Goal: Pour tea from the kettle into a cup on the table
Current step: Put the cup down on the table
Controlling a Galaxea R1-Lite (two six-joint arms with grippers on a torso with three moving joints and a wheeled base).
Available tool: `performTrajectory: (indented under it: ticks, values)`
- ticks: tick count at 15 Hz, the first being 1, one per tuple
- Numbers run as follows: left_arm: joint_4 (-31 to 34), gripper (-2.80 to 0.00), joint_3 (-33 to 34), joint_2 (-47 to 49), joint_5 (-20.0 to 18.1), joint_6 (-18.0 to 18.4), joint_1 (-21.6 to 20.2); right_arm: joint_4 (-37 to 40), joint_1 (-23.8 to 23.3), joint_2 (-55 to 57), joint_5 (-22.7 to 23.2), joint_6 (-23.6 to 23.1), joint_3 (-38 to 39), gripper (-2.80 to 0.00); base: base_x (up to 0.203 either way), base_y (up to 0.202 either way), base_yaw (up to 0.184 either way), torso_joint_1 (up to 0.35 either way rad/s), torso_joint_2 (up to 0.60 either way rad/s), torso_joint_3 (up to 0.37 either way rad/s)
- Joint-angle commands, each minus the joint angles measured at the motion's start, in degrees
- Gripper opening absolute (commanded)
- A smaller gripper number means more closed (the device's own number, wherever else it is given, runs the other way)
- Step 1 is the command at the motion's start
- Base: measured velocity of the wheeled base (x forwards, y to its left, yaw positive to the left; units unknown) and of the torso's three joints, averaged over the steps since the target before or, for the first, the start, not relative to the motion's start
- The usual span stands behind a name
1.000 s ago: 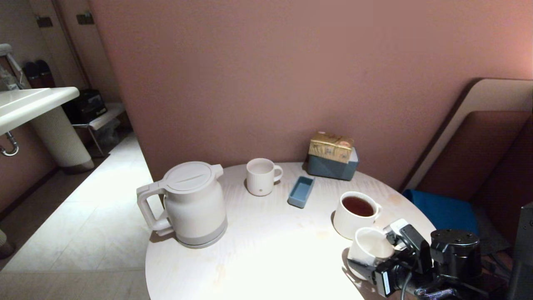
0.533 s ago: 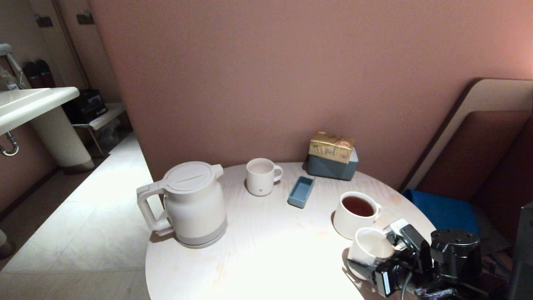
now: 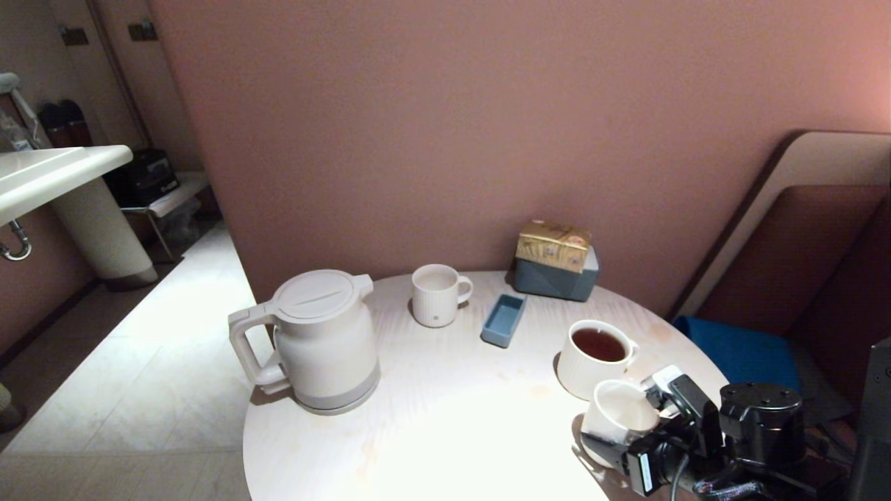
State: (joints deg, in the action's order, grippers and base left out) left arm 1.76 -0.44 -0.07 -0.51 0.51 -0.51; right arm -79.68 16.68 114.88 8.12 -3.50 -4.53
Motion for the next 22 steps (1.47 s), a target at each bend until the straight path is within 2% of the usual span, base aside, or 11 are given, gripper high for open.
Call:
performTrajectory:
  ticks: [1, 2, 11, 17, 20, 22]
  values:
    - [0.00, -2.80, 0.00, 0.07, -0.02, 0.02, -0.02, -0.48, 0.02, -0.07, 0.02, -0.02, 0.05, -2.80, 0.000, 0.000, 0.000, 0.000, 0.00, 0.000]
    - [0.00, -2.80, 0.00, 0.07, -0.02, 0.02, -0.02, -0.48, 0.02, -0.01, -0.12, 0.07, 0.07, 0.00, 0.000, 0.000, 0.000, 0.000, 0.00, 0.000]
    - [0.00, -2.80, 0.00, 0.07, -0.02, 0.02, -0.02, -0.48, -0.13, -0.94, -0.37, -0.10, 1.48, 0.00, 0.000, 0.000, 0.000, 0.000, 0.00, 0.000]
    - [0.00, -2.80, 0.00, 0.07, -0.02, 0.02, -0.02, 0.94, -0.12, -7.72, -0.21, -0.19, 4.53, 0.00, 0.000, 0.000, 0.000, 0.000, 0.00, 0.000]
    - [0.00, -2.80, 0.00, 0.07, -0.02, 0.02, -0.02, 7.24, 0.05, -15.62, -0.19, -0.24, 4.53, 0.00, 0.000, 0.000, 0.000, 0.000, 0.00, 0.000]
    - [0.00, -2.80, 0.00, 0.07, -0.02, 0.02, -0.02, 17.19, 0.27, -23.24, -0.20, -0.24, 4.38, 0.00, 0.000, 0.000, 0.000, 0.000, 0.00, 0.000]
